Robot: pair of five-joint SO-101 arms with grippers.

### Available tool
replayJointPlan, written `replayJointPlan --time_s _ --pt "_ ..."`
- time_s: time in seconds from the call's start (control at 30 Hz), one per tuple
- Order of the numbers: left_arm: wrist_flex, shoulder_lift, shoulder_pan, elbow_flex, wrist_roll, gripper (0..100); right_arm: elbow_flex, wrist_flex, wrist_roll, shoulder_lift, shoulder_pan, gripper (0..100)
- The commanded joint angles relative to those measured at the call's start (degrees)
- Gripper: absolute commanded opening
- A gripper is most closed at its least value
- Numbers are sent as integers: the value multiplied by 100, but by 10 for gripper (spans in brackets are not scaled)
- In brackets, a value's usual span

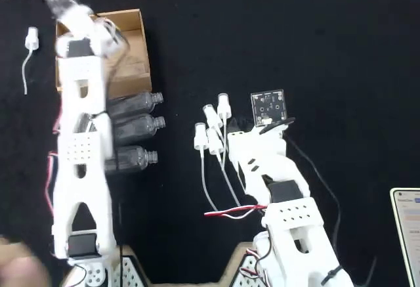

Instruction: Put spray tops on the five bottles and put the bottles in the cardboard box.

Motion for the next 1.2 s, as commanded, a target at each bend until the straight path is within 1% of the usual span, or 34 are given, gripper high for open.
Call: replayJointPlan --time_s 0.0,0.13,0.2,0.3,0.37,0.4,0.5,0.53,0.63,0.73,1.0,1.1,1.13,1.17 --pt "264 -1266 -708 -295 -624 196 -40 -132 -26 -119 105 57" --pt "484 -1284 -1385 -295 -1275 196 -40 -132 -26 -119 105 57" --pt "501 -1248 -1710 -277 -1776 196 -40 -132 -26 -119 105 57" --pt "88 -993 -2308 -119 -2629 197 -40 -123 -26 -119 105 57" --pt "-132 -791 -2607 -84 -3068 202 -40 -123 -26 -119 105 57" --pt "-158 -677 -2695 -84 -3305 223 -40 -123 -26 -119 105 57" --pt "-185 -299 -2756 -84 -3895 334 -40 -123 -26 -119 97 57" --pt "-211 -176 -2738 -101 -4053 350 -40 -123 -26 -119 97 57" --pt "-431 97 -2651 -136 -4492 328 -40 -123 -26 -119 88 57" --pt "-879 334 -2624 -84 -4642 312 -31 -123 -26 -119 88 57" --pt "-2259 1231 -2615 31 -4642 310 22 -132 -26 -127 79 57" --pt "-2462 1433 -2615 -4 -4615 309 22 -132 -26 -127 79 57" --pt "-2444 1468 -2607 -13 -4615 297 22 -132 -26 -127 79 57" --pt "-2435 1477 -2589 -13 -4615 263 22 -132 -26 -127 79 57"
